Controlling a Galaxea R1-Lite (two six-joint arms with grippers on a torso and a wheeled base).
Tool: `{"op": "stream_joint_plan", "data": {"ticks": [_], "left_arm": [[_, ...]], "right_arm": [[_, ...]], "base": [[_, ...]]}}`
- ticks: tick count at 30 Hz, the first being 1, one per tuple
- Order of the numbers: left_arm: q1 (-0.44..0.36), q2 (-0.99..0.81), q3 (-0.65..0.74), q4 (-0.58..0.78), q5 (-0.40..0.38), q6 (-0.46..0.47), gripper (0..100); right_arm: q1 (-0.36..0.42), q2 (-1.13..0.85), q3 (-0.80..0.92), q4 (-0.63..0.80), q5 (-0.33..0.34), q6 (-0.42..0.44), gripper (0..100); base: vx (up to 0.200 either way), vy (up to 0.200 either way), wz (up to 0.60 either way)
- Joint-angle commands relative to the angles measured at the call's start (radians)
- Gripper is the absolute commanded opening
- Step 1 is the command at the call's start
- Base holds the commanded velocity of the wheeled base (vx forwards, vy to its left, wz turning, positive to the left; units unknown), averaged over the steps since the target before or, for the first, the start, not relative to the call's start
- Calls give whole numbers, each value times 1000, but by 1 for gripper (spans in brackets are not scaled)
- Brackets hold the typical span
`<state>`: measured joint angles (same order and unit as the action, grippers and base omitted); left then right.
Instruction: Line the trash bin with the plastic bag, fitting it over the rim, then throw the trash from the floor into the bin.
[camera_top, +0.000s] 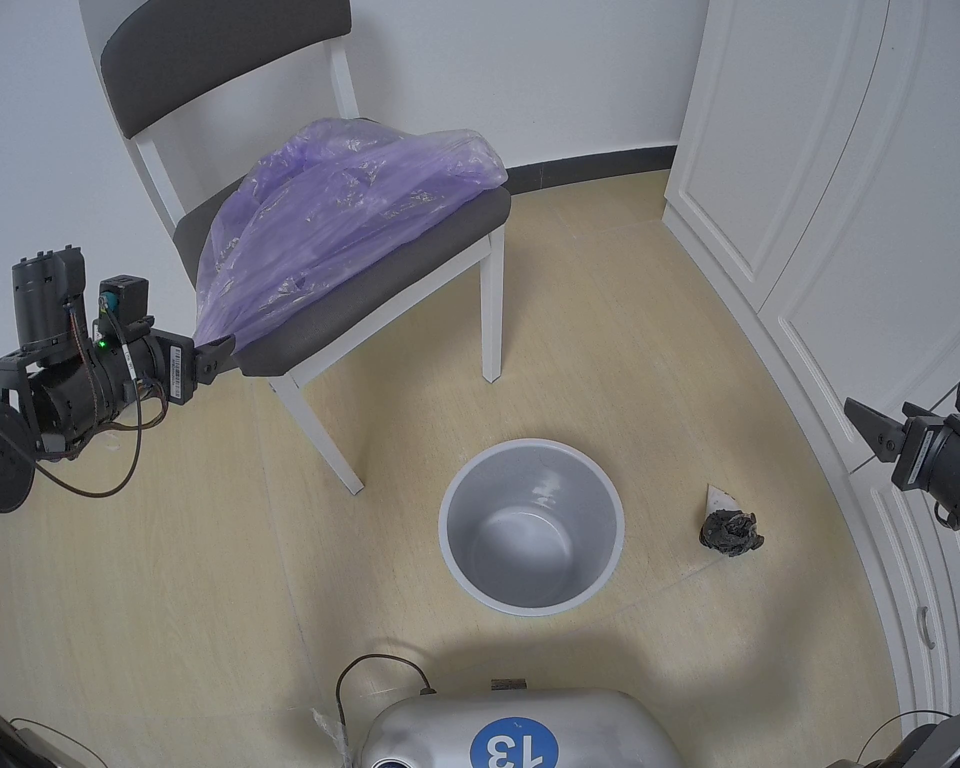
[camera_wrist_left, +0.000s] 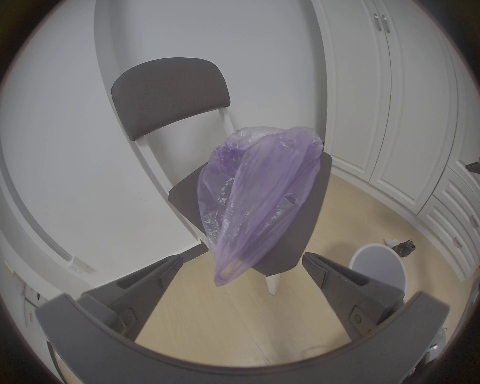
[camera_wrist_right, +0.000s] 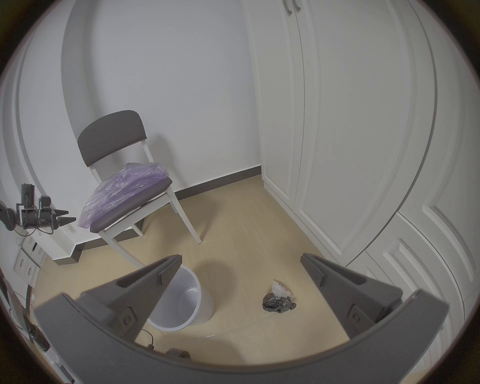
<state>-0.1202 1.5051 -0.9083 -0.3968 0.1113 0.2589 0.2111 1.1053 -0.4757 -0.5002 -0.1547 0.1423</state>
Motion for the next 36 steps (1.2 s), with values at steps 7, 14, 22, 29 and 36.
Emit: {"op": "stream_joint_plan", "data": {"ticks": [7,14,22,29,36], "left_arm": [[-7,115,-81,-5,65,39,100],[-3,139,-92,-33,136,98,100],[-1,185,-92,-134,165,138,100],[-3,196,-92,-149,168,140,100],[-1,198,-100,-151,165,140,0]], "right_arm": [[2,-9,-1,-1,1,0,100],[2,-9,-3,-1,3,0,100],[2,-10,-4,-1,3,2,100],[1,-13,-4,-1,3,2,100],[1,-13,-6,-1,3,2,100]], "base": [[0,0,0],[0,0,0],[0,0,0],[0,0,0],[0,0,0]]}}
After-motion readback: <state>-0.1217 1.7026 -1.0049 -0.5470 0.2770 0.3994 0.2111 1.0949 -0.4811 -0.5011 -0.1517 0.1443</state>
